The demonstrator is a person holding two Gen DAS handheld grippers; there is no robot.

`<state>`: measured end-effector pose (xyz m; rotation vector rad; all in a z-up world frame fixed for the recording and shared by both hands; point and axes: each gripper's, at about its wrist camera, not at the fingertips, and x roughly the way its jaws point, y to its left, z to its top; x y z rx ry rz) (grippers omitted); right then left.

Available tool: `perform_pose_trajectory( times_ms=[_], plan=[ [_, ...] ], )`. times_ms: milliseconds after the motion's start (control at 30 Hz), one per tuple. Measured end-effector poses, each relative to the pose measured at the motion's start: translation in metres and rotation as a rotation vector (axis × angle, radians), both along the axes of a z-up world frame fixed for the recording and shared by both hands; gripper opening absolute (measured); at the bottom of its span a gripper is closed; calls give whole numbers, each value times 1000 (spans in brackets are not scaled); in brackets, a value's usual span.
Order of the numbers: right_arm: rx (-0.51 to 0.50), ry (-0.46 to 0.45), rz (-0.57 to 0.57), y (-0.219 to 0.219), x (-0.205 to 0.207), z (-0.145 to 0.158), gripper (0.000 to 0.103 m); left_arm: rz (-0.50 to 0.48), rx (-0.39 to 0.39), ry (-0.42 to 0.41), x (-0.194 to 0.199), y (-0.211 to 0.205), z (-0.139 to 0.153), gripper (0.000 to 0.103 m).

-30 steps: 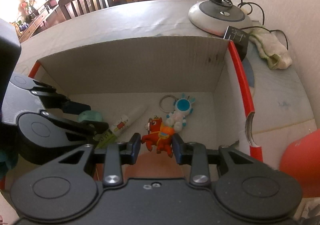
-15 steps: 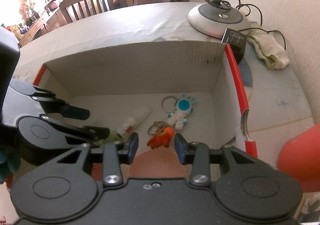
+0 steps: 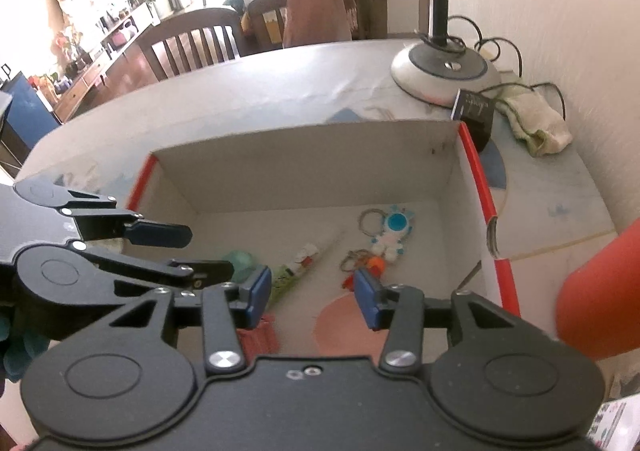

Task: Organize rigid objects
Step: 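Lower into the box and open both tools, releasing eraser and keychain, then withdraw both tools from the box toward the remaining table items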

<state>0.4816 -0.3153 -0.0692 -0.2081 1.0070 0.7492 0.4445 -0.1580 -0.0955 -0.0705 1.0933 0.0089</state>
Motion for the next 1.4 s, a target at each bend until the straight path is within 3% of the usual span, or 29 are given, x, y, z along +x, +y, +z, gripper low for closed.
perform_pose_trajectory(
  times_ms=[633, 733, 1000, 1100, 1267, 1400],
  plan=[
    [178, -59, 21, 28, -97, 58, 63, 41, -75, -208, -115, 48, 73, 45],
    [190, -72, 32, 37, -115, 63, 64, 57, -74, -238, -138, 61, 81, 54],
    [247, -84, 80, 62, -162, 71, 73, 93, -48, -293, -195, 96, 91, 55],
    [256, -88, 98, 73, -178, 71, 75, 113, -45, -307, -214, 110, 93, 63],
    [262, -91, 130, 92, -203, 70, 81, 146, -63, -326, -247, 136, 94, 64],
    [274, -97, 148, 105, -219, 70, 85, 167, -52, -346, -269, 150, 92, 75]
  ],
)
